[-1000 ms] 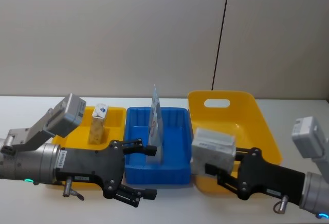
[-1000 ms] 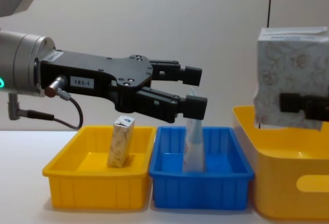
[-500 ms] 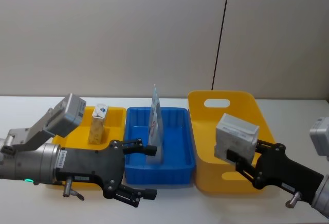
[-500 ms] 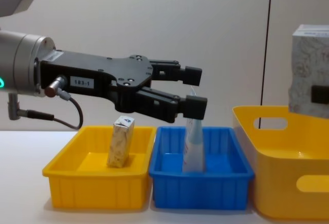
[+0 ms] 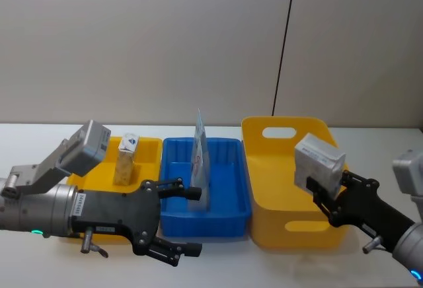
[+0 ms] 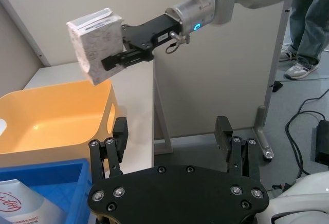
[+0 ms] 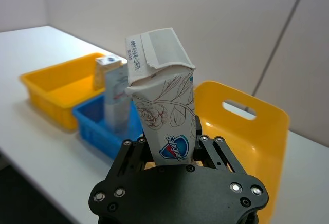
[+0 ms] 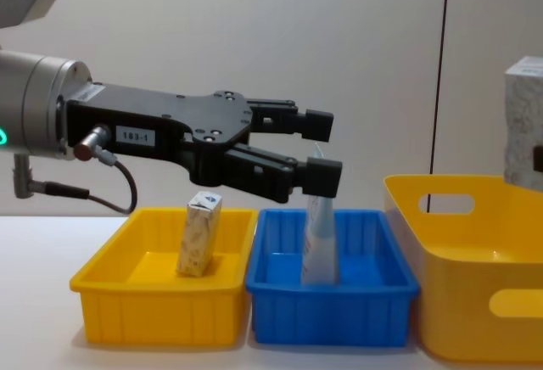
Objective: Bimanual collaborative sorting of washing and personal care products
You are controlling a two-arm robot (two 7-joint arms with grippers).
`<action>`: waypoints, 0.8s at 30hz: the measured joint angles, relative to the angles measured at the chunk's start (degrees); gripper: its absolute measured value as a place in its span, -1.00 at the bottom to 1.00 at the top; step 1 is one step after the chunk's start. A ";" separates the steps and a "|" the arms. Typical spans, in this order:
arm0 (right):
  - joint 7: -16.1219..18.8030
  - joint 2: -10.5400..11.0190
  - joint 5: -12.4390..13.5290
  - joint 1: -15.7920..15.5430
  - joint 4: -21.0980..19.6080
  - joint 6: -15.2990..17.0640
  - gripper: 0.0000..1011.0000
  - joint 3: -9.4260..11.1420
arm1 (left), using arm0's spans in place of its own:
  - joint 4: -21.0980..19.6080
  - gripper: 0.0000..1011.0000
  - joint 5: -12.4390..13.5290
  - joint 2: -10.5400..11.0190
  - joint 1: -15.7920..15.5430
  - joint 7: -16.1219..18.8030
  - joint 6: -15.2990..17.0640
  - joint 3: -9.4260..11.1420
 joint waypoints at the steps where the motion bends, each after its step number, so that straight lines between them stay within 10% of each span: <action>1: -1.42 -0.69 -0.86 0.31 0.45 0.23 -0.29 -0.14 | 0.00 0.98 0.00 0.00 0.00 0.00 0.00 0.00; 24: -13.25 -15.62 -12.12 17.61 22.21 0.76 -0.29 -5.91 | -0.01 0.98 0.00 0.00 0.00 0.00 0.00 0.01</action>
